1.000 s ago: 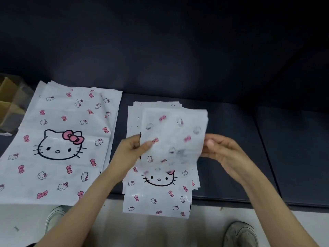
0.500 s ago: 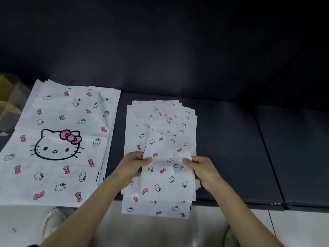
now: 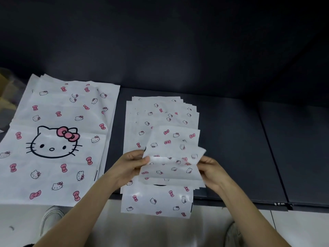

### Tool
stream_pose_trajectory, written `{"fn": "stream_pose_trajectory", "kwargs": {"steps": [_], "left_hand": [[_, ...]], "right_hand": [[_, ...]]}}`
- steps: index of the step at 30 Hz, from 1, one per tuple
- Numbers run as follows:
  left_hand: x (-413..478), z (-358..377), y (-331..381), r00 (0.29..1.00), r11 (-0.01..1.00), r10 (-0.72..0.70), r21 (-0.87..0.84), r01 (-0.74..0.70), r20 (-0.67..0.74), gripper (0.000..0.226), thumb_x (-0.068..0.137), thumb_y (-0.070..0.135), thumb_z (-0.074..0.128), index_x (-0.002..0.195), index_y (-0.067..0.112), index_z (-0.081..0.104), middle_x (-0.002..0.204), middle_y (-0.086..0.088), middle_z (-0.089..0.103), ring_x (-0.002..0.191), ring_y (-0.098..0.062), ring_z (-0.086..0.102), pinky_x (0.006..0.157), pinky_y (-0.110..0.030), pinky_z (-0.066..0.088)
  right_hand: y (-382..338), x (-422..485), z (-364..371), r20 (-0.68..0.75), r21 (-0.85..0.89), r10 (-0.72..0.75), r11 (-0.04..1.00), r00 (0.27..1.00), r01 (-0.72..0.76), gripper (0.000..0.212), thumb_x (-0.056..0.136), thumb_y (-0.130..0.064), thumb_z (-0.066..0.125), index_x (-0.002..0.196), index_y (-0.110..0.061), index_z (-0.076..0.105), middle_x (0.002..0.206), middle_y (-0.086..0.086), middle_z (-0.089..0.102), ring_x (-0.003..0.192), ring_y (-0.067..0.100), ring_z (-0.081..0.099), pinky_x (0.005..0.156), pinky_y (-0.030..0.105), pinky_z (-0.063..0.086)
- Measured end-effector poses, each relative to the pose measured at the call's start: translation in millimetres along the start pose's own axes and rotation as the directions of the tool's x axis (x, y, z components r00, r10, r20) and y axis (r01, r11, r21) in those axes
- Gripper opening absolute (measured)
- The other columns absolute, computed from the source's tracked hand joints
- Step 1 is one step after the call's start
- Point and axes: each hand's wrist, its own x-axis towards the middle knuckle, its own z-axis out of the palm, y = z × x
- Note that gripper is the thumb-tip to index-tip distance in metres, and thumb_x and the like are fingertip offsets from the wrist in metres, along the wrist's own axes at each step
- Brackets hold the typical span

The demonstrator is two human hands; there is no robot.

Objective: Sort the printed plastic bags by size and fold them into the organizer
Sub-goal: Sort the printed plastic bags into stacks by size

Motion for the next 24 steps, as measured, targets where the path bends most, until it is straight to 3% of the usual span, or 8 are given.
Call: {"fn": "stream_pose_trajectory", "kwargs": {"steps": [3,5,9,12,15,18,21,24], "left_hand": [[-5,5,5,0.998,0.998,0.01,-0.057,-0.006,0.066,0.027,0.077,0.002,0.059,0.063,0.018,0.075,0.075,-0.001,0.073,0.068,-0.011,0.069,0.057,-0.019,0.052],[-4,3,6,0.997,0.991,0.018,-0.132,-0.007,0.081,0.024,0.076,0.003,0.058,0.07,0.016,0.077,0.083,-0.005,0.074,0.073,-0.013,0.07,0.059,-0.021,0.054],[-4,-1,9,0.994,0.977,0.009,-0.213,0.013,0.105,0.022,0.074,0.006,0.06,0.087,0.009,0.078,0.098,-0.011,0.073,0.081,-0.019,0.071,0.065,-0.026,0.057],[-4,1,9,0.991,0.968,0.027,-0.25,0.007,0.133,0.026,0.074,0.002,0.056,0.085,0.009,0.078,0.096,-0.011,0.073,0.08,-0.019,0.072,0.065,-0.025,0.058],[-9,7,13,0.992,0.973,0.04,-0.229,-0.01,0.124,0.031,0.074,-0.006,0.052,0.065,0.011,0.077,0.078,-0.006,0.074,0.067,-0.013,0.071,0.053,-0.02,0.053],[-9,6,17,0.995,0.961,0.047,-0.277,-0.02,0.09,0.035,0.072,-0.01,0.046,0.062,0.006,0.075,0.072,-0.008,0.072,0.065,-0.016,0.07,0.054,-0.021,0.054],[-13,4,23,0.993,0.971,0.013,-0.237,0.015,0.118,0.03,0.072,0.012,0.046,0.066,0.0,0.073,0.076,-0.012,0.068,0.066,-0.022,0.066,0.053,-0.027,0.053],[-11,4,21,0.997,0.999,0.019,-0.044,-0.016,0.075,0.029,0.078,0.031,0.062,0.068,0.007,0.075,0.082,-0.009,0.068,0.078,-0.027,0.06,0.065,-0.03,0.053]], "right_hand": [[-2,-1,-6,0.087,0.042,-0.038,0.999,0.995,0.034,0.037,0.077,0.016,0.055,0.077,-0.012,0.079,0.088,0.012,0.074,0.078,0.022,0.072,0.066,0.031,0.059],[-6,-3,-9,0.181,0.081,-0.051,0.996,0.982,0.036,0.028,0.064,-0.001,0.075,0.09,-0.011,0.078,0.098,0.014,0.073,0.085,0.024,0.072,0.071,0.033,0.059],[-9,-3,-16,0.296,0.086,-0.024,0.996,0.955,-0.001,0.07,0.052,-0.03,0.092,0.115,-0.011,0.069,0.113,0.014,0.068,0.092,0.026,0.068,0.078,0.038,0.056],[-11,-4,-14,0.258,0.077,-0.061,0.996,0.964,0.042,0.069,0.046,-0.03,0.094,0.109,-0.012,0.072,0.11,0.013,0.07,0.091,0.026,0.069,0.08,0.039,0.056],[-11,-5,-14,0.199,0.079,-0.117,0.992,0.973,0.103,0.057,0.033,-0.028,0.097,0.085,-0.012,0.078,0.09,0.01,0.074,0.074,0.02,0.071,0.065,0.029,0.058],[-17,-12,-9,0.142,0.082,-0.165,0.985,0.976,0.154,0.008,0.064,-0.005,0.081,0.065,-0.012,0.077,0.071,0.008,0.072,0.056,0.014,0.065,0.049,0.021,0.052],[-21,-14,-14,0.115,0.039,-0.165,0.986,0.98,0.162,0.046,0.087,0.015,0.044,0.064,-0.008,0.076,0.072,0.01,0.072,0.063,0.016,0.069,0.056,0.023,0.055],[-27,-18,-5,0.134,-0.063,-0.163,0.983,0.977,0.173,0.033,0.081,0.009,0.051,0.069,-0.009,0.076,0.078,0.011,0.07,0.072,0.021,0.066,0.063,0.028,0.056]]}}
